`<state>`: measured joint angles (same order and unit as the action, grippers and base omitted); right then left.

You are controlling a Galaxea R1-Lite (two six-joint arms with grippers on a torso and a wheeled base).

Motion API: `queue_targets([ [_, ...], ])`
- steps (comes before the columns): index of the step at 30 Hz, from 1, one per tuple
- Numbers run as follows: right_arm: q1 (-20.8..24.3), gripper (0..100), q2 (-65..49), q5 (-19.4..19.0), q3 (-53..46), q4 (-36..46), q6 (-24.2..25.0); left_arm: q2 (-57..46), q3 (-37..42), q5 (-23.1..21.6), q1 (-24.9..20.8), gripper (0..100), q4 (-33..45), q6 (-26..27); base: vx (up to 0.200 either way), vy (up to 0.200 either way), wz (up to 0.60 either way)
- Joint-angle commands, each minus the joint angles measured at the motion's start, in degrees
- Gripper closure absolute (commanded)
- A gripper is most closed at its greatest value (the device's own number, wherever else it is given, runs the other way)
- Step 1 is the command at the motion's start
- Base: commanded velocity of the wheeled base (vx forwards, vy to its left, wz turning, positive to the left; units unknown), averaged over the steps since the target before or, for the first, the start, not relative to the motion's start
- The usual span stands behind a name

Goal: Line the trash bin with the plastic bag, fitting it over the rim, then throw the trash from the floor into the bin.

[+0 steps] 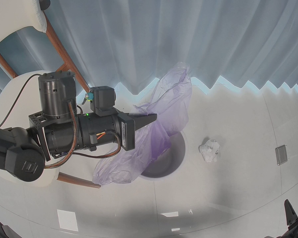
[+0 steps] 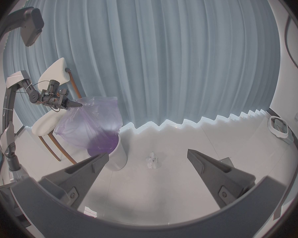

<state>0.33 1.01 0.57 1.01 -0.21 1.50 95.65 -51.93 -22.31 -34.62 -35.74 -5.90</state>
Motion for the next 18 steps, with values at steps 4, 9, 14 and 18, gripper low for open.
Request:
queue_targets([
  [4,0.02,0,-1.01,0.04,-1.01,-0.06,-0.01,0.86,2.01,-0.10,0.26,100,-1.52,-0.08,0.000,0.000,0.00],
  [9,0.02,0,-1.01,0.04,-1.01,0.03,-0.01,1.56,3.42,-0.10,0.52,100,-3.10,0.01,0.000,0.000,0.00],
  [14,0.02,0,-1.01,0.04,-0.84,0.47,-0.18,2.17,4.65,-0.10,0.61,100,-5.13,-0.08,0.000,0.000,0.00],
  [18,0.02,0,-1.01,-0.05,-0.84,0.47,-0.44,2.26,5.09,-0.02,1.13,100,-5.21,-0.08,0.000,0.000,0.00],
])
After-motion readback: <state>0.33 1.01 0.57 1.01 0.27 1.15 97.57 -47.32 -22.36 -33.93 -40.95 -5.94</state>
